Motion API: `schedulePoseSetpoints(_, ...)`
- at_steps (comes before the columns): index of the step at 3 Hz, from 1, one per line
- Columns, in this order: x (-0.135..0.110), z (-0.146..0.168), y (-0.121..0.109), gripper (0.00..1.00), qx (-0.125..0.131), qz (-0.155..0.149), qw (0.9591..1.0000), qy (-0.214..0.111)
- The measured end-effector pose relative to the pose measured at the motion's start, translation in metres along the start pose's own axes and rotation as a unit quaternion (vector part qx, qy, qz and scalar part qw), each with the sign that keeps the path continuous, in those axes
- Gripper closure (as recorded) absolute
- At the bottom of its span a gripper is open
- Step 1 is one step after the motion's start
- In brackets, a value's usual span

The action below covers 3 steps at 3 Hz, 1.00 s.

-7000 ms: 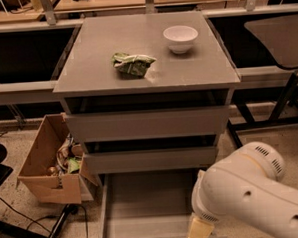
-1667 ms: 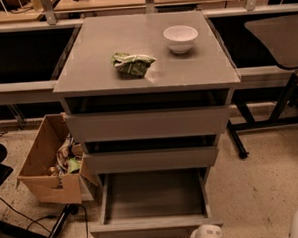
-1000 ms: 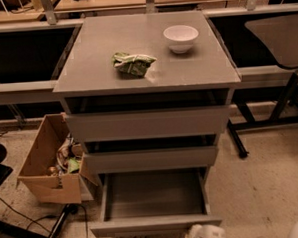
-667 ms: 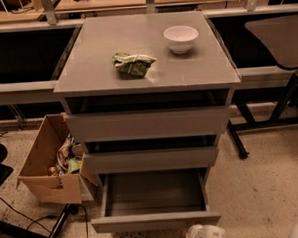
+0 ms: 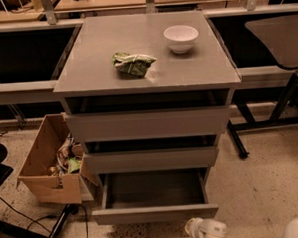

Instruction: Close bottom drawer

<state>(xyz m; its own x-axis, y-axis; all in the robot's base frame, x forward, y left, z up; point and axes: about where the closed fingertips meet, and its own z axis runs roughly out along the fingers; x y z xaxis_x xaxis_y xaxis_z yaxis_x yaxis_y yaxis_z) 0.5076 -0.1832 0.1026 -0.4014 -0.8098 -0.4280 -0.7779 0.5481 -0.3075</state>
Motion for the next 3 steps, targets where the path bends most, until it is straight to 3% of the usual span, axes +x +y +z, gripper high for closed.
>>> schedulePoseSetpoints(1,-0.015,0.012,-0.031,1.00,0.013,-0.010,0.9996,-0.022)
schedulePoseSetpoints(2,-0.020,0.013,-0.041,1.00,0.016,-0.017,0.9993,-0.029)
schedulePoseSetpoints(3,-0.049,0.027,-0.086,1.00,0.016,-0.057,0.9968,-0.053)
